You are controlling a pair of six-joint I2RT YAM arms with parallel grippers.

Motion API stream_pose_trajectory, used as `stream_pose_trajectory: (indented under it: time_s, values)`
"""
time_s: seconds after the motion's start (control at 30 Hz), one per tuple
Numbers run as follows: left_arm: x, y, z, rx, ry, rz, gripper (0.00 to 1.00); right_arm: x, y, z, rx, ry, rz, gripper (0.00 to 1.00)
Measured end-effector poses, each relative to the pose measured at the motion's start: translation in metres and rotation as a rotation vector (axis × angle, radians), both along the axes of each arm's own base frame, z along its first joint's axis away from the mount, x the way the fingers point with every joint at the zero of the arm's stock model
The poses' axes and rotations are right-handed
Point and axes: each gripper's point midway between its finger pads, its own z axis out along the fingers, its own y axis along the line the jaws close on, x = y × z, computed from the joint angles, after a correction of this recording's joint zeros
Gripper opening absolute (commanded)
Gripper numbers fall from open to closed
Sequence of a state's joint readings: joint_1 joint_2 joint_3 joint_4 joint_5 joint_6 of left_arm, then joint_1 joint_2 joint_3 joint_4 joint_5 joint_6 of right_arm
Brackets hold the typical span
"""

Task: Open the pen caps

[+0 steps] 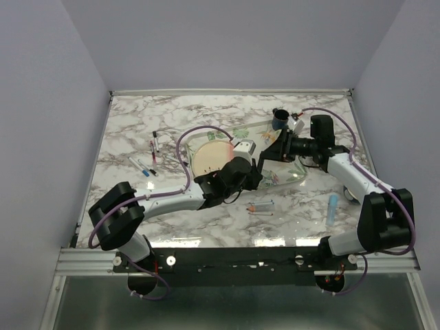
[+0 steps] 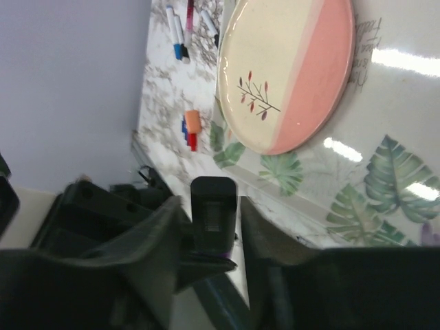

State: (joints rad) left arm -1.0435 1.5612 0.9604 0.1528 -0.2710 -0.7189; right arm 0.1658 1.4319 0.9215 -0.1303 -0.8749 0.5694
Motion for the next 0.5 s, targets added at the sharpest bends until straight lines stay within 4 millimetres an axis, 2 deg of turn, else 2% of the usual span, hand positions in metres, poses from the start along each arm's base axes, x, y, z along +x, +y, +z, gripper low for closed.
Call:
stream_pose_trajectory:
  time_s: [0.2, 0.27, 0.4, 0.5]
  values:
    - [-0.013, 0.029, -0.022, 0.022, 0.054, -0.090, 0.00, -0.011, -0.002, 0.021, -0.053, -0.249, 0.129, 0.76]
    - [-0.018, 0.039, -0.025, 0.012, 0.078, -0.122, 0.00, -0.021, -0.001, 0.033, -0.054, -0.355, 0.218, 0.76]
    - [-0.031, 0.044, -0.017, -0.045, 0.103, -0.221, 0.00, -0.043, 0.001, 0.051, -0.052, -0.599, 0.409, 0.75]
    - [-0.044, 0.043, -0.008, -0.108, 0.131, -0.323, 0.00, -0.059, 0.000, 0.047, -0.087, -0.789, 0.545, 0.77]
